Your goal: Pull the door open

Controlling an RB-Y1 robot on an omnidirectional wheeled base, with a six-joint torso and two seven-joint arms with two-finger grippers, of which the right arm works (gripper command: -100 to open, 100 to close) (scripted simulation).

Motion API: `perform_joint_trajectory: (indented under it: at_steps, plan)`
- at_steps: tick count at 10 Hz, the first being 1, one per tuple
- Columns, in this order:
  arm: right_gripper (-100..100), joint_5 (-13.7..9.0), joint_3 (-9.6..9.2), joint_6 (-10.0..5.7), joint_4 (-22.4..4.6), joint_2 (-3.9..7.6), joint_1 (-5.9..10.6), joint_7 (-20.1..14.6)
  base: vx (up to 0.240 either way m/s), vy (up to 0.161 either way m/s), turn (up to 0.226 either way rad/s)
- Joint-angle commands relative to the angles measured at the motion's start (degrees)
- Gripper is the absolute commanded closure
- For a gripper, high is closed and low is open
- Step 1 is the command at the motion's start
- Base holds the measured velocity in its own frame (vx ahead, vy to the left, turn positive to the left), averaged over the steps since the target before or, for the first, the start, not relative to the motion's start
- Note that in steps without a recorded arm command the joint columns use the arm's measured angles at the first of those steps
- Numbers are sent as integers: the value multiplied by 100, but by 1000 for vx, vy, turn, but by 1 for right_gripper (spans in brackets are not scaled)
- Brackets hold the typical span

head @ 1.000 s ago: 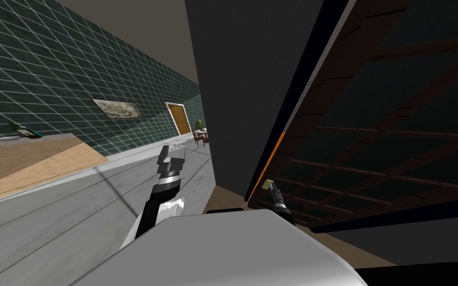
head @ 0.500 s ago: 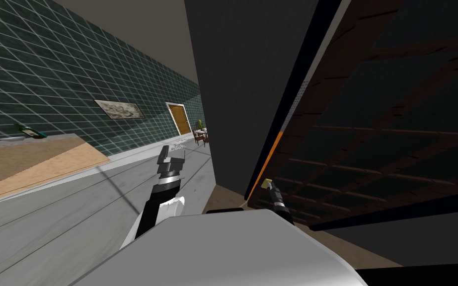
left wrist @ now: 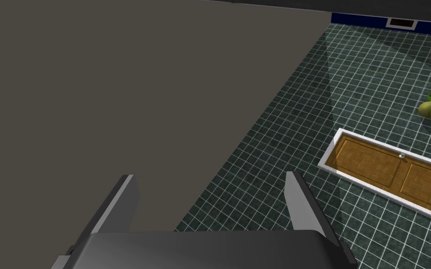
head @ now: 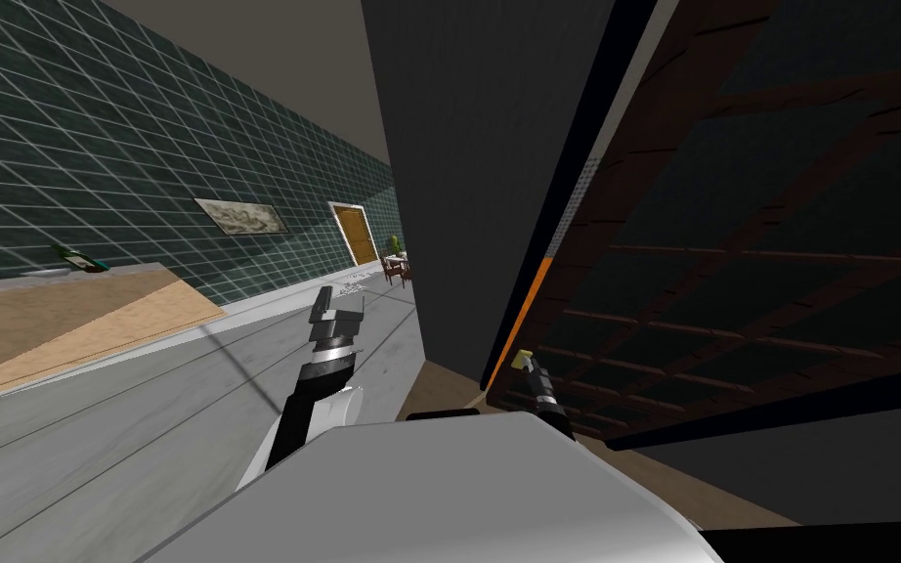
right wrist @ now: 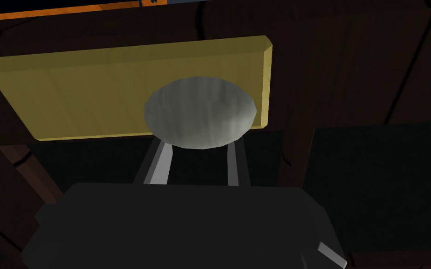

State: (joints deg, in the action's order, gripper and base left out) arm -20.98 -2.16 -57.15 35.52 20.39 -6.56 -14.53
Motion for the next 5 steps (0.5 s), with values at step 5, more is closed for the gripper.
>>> perform_joint_trajectory:
  at_steps: [5]
  plan:
    - [100, -27, -80, 89, 47, -52, 89, -813, -40, -9, 12]
